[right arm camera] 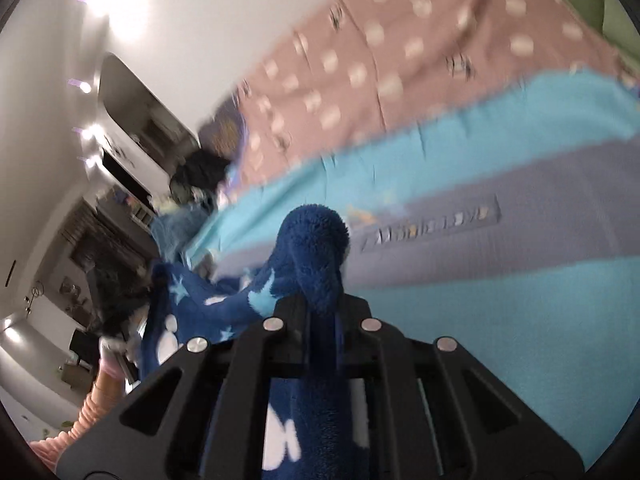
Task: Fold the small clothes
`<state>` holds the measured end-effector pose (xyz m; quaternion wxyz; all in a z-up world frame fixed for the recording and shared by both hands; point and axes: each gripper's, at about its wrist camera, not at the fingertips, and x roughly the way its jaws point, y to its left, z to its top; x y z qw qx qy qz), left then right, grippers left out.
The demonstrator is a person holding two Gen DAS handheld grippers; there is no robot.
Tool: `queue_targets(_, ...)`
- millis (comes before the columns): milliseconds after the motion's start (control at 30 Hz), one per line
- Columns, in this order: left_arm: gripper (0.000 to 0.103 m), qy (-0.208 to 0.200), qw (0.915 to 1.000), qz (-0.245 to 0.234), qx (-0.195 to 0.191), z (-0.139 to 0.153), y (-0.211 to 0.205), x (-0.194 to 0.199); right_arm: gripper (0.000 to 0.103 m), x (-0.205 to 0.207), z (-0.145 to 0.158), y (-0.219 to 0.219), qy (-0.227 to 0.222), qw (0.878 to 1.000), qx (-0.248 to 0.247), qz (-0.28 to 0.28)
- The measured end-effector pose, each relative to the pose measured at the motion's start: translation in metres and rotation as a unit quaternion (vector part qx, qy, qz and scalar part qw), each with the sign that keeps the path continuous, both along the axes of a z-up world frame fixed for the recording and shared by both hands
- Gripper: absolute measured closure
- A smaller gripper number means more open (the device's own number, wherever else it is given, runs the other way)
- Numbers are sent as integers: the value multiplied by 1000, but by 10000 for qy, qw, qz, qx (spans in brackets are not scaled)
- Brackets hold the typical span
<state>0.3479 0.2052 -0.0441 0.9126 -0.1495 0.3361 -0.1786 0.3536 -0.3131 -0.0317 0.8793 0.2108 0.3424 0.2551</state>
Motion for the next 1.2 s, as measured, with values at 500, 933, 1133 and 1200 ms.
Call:
queue_targets(500, 47, 33, 9990, 178, 410, 15, 9, -88, 73, -87, 3, 2, 171, 9928, -1062, -532)
queue_targets(933, 34, 729, 9957, -297, -493, -44, 0, -244, 56, -253, -39, -30, 509, 9945, -438, -802)
queue_targets(1133, 94, 721, 9971, 262, 11, -43, -4, -242, 40, -258, -40, -1, 459, 9966, -449, -519)
queue_targets(1200, 94, 718, 9964, 329, 317, -44, -1, -243, 40, -260, -40, 3, 440, 9962, -529, -540)
